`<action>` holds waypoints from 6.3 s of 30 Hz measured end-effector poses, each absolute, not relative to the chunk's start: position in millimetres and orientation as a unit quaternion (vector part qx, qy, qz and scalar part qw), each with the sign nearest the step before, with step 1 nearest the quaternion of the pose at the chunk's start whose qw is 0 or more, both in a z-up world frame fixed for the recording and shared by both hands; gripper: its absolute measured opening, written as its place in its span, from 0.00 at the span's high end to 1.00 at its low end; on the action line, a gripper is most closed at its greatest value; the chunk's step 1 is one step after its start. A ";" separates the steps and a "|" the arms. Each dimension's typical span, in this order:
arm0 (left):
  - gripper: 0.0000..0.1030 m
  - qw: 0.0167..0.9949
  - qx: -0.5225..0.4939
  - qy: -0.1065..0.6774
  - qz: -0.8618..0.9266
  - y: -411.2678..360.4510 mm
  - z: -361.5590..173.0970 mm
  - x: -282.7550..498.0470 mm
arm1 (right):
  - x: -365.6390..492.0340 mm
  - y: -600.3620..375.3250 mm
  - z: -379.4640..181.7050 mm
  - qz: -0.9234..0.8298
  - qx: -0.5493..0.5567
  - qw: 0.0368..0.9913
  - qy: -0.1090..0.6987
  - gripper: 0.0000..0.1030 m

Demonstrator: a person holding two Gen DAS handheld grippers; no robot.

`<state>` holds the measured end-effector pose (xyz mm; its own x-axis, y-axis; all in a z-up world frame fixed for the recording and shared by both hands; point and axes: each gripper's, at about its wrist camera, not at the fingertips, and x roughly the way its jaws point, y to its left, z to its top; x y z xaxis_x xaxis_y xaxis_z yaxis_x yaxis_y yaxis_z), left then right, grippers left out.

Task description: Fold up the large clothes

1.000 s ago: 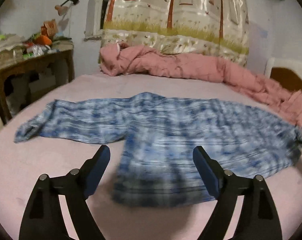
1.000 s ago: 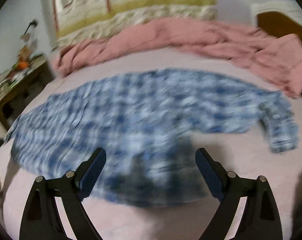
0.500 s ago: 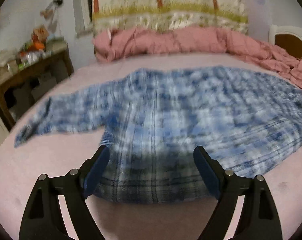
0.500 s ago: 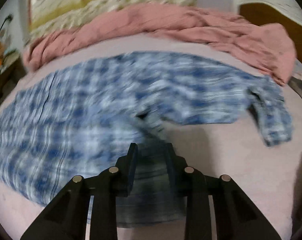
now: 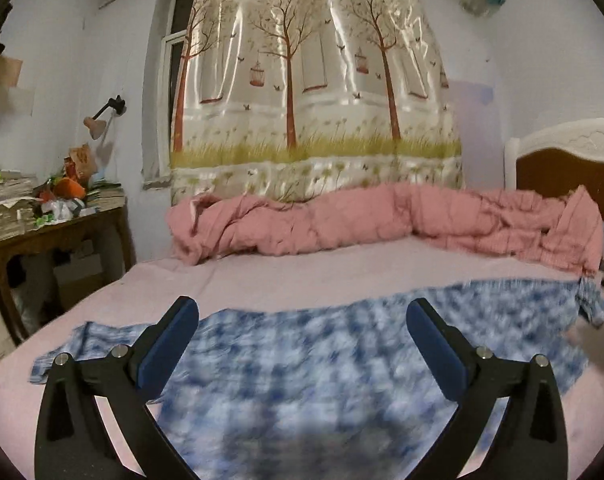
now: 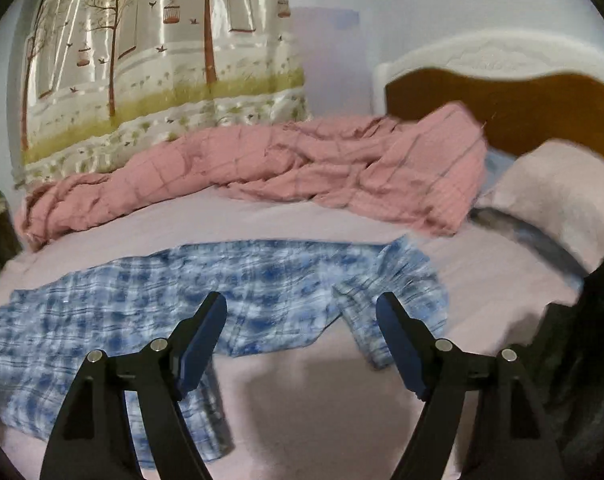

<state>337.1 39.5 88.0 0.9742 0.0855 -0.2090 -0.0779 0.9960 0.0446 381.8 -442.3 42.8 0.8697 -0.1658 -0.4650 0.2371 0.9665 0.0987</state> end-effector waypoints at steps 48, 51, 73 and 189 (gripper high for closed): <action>0.00 0.962 -0.006 0.263 0.070 27.6 -26.5 414.5 | 473.7 -512.8 -12.1 -0.208 0.108 0.904 0.358 0.94; 0.00 0.968 0.011 0.241 0.071 20.5 -18.8 407.2 | 453.4 -497.4 28.7 -0.119 0.185 0.930 0.294 0.95; 0.19 0.938 0.029 0.283 -0.198 -58.5 -17.0 387.8 | 462.9 -279.8 -5.2 0.220 0.131 0.881 0.399 0.87; 0.04 0.903 -0.138 0.322 0.249 380.7 -13.7 409.0 | 451.8 -238.4 -34.0 0.056 -0.092 0.935 0.338 0.44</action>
